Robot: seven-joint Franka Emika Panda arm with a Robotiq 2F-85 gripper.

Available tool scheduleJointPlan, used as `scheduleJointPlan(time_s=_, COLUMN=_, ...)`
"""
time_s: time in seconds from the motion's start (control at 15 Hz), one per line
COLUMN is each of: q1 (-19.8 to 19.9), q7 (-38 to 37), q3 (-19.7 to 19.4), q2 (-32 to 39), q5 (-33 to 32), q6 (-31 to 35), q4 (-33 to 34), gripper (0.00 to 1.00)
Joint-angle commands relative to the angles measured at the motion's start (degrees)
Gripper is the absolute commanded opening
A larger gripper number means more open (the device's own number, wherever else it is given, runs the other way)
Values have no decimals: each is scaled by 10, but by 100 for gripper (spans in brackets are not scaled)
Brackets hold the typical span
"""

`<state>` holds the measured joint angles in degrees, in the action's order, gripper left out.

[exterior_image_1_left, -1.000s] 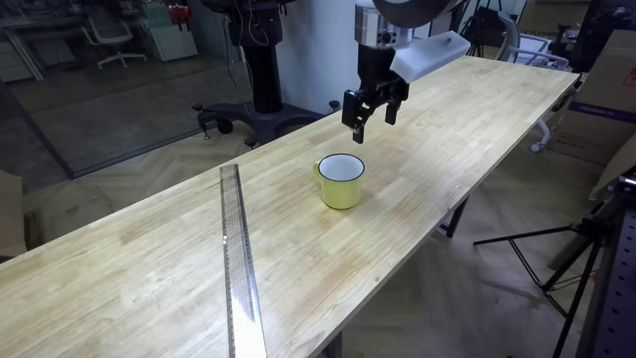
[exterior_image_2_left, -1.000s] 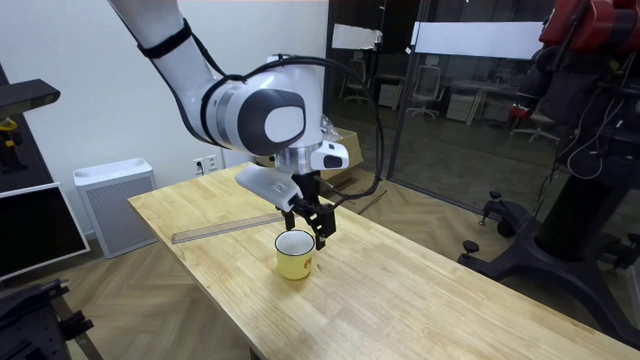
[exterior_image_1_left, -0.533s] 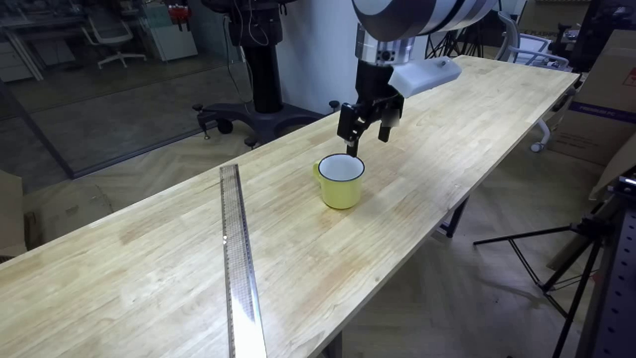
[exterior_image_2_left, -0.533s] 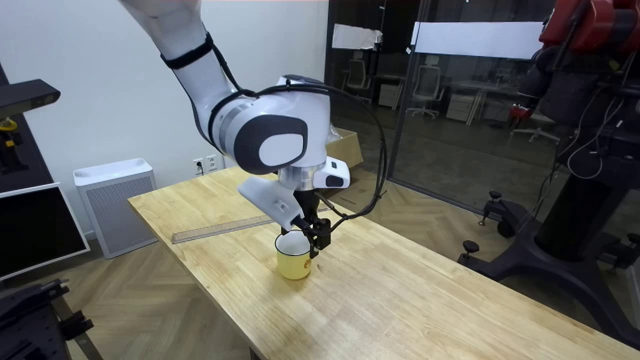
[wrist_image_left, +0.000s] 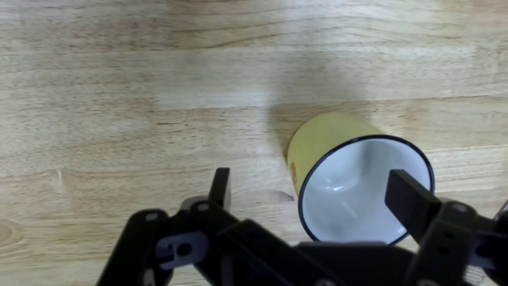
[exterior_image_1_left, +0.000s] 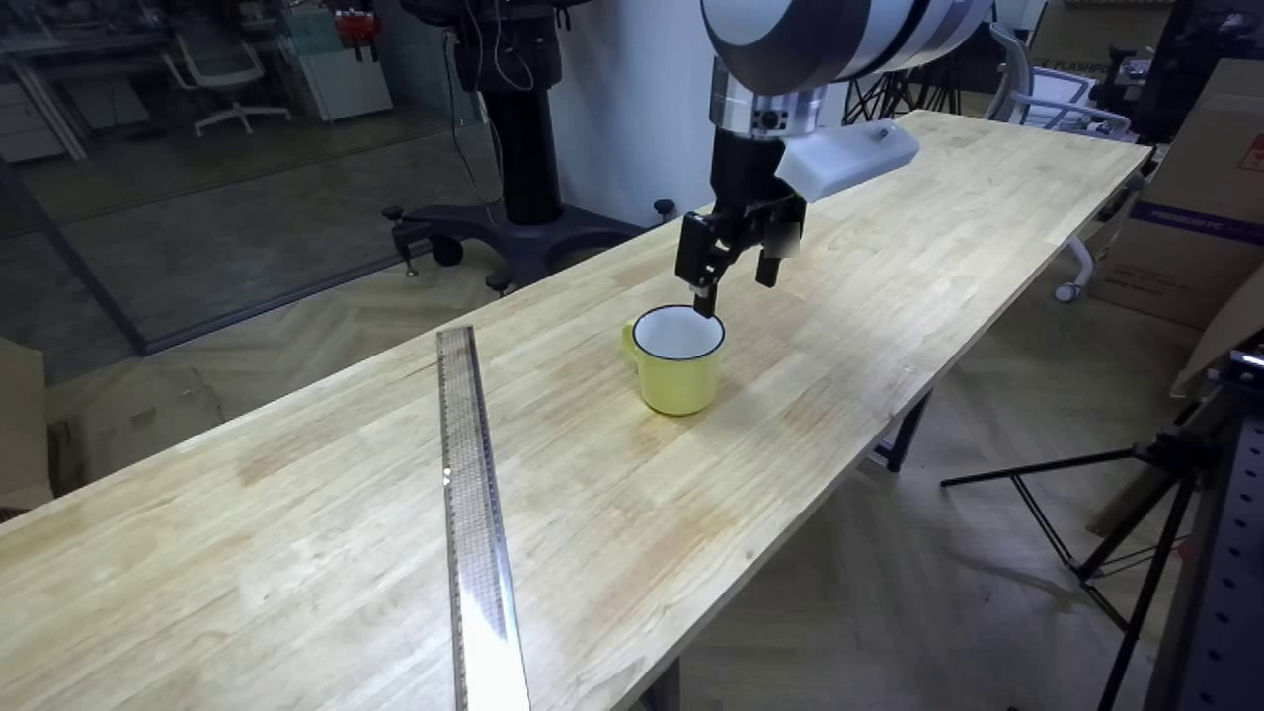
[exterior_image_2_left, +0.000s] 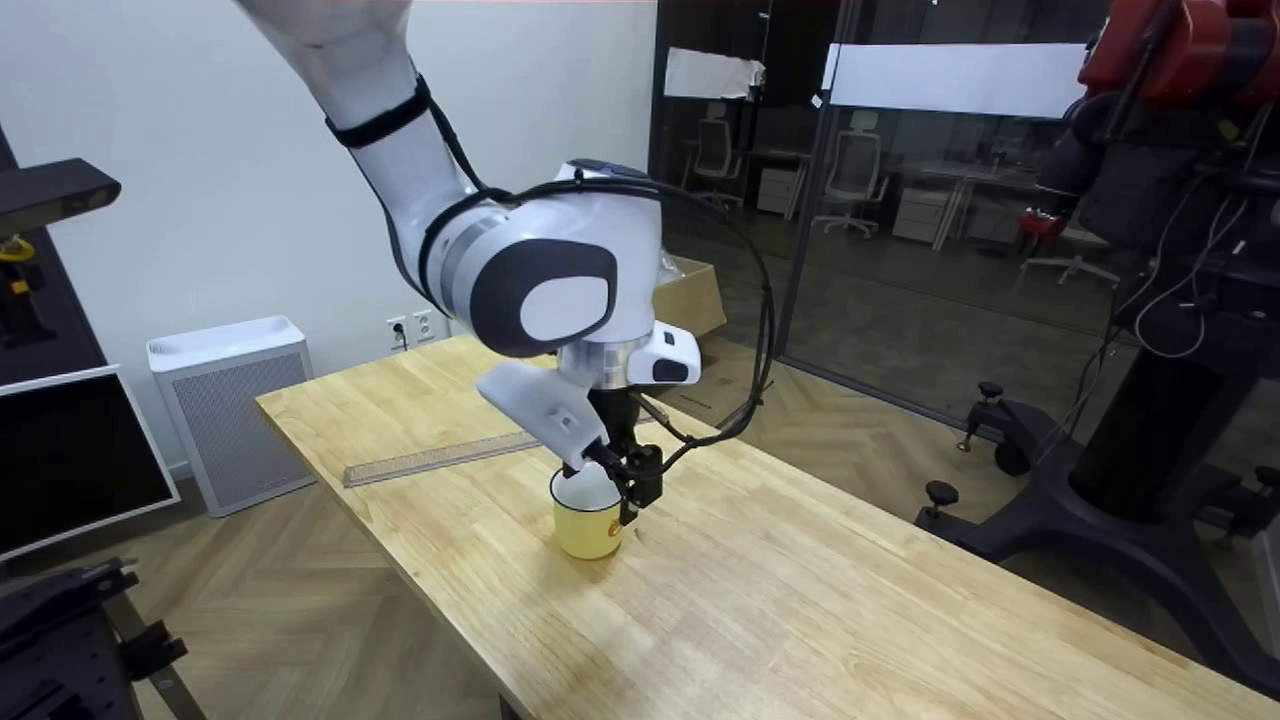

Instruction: Move the yellow cup to the right

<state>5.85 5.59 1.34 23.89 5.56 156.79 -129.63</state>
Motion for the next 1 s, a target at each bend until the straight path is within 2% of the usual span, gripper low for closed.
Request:
scheduleJointPlan(time_s=0.0, q1=-7, q7=-22, q3=-16, q2=25, q5=-4, q6=4, q4=25, gripper=100)
scheduleJointPlan(time_s=0.6, q1=7, q7=-18, q3=-18, q2=89, q5=3, q6=-27, q4=95, gripper=100)
scheduleJointPlan(time_s=0.93, q1=4, q7=-18, q3=-18, q2=124, q5=-1, q6=-66, q4=143, gripper=100)
